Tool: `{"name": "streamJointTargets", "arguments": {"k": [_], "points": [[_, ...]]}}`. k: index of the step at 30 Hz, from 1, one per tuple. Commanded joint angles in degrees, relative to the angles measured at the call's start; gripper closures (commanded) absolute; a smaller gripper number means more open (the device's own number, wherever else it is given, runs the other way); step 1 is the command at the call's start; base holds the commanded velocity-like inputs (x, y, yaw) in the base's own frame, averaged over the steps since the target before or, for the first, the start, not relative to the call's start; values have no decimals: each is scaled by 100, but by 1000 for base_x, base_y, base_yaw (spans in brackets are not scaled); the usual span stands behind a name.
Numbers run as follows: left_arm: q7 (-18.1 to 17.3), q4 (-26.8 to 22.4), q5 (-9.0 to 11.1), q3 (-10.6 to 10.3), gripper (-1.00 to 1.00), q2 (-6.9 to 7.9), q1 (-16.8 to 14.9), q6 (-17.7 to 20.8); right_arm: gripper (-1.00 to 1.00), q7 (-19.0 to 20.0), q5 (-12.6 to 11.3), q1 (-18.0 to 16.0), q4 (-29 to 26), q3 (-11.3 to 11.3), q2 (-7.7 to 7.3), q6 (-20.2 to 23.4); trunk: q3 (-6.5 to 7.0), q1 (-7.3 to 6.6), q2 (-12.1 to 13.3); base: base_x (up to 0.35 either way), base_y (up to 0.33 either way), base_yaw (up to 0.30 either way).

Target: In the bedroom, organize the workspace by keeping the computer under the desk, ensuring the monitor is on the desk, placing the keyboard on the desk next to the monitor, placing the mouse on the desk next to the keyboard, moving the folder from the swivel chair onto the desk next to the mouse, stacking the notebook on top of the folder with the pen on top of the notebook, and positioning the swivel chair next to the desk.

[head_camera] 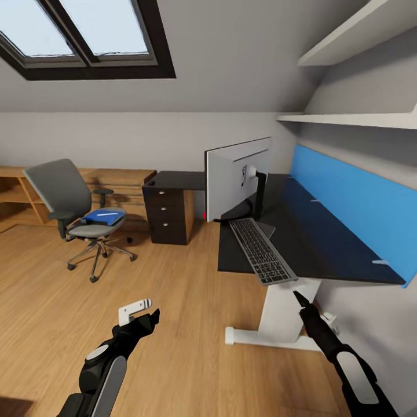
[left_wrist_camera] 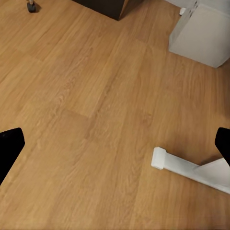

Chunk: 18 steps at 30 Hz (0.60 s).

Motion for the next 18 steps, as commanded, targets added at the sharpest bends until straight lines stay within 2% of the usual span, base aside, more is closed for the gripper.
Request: {"name": "streamJointTargets", "arguments": {"k": [1,5,6,7,11,18], "points": [[53,-7,60,-5,-100,0,-4,16,-100,11,-96,-4,0,-13,2,51,-24,22,-44,0,0,0],[53,-7,61,-5,-100,0,-4,16,-100,7,-485,-4,0,-7,2,65,-42,44,-85,0,0,0],[54,-7,60,-5,-100,0,-4,16,-100,-6,-837,-4,0,3,-1,74,-42,44,-85,0,0,0],[52,-7,60,-5,-100,0,-4,16,-100,-10,-980,-4,0,6,-2,76,-42,44,-85,0,0,0],[47,-7,60,-2,-100,0,-4,16,-100,-19,-1187,-4,0,9,-1,87,-42,44,-85,0,0,0],[35,0,67,5,-100,8,-4,17,-100,-17,-1286,-4,0,12,8,257,-42,44,-85,0,0,0]]}}
